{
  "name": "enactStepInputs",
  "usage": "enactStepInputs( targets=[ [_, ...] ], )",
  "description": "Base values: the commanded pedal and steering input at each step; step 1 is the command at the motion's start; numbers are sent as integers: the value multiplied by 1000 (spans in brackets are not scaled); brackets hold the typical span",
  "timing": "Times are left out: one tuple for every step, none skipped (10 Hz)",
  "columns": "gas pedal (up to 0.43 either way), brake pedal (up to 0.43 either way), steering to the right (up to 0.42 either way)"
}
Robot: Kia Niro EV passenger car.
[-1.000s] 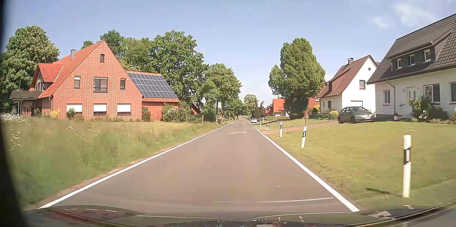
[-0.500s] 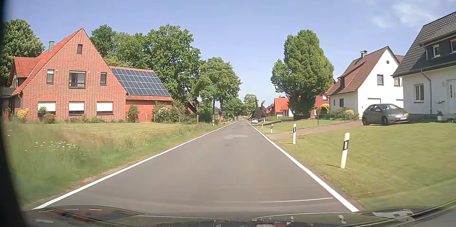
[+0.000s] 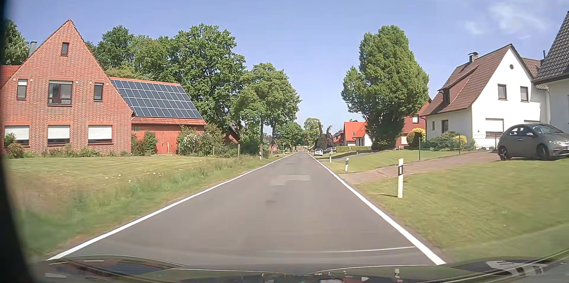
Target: Follow the waypoints while adhering to traffic rules and regulations
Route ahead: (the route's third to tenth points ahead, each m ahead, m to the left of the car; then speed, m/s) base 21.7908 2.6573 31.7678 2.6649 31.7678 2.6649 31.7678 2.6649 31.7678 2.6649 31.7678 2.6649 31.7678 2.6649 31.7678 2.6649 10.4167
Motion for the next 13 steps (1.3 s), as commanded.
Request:
enactStepInputs(
  targets=[
    [0, 79, 0],
    [0, 91, 0],
    [0, 110, 0],
    [0, 128, 0],
    [0, 140, 0],
    [0, 146, 0],
    [0, 140, 0],
    [0, 140, -1],
    [0, 159, -1],
    [0, 159, -1],
    [0, 177, -2],
    [0, 171, -4],
    [0, 171, -6]
  ],
)
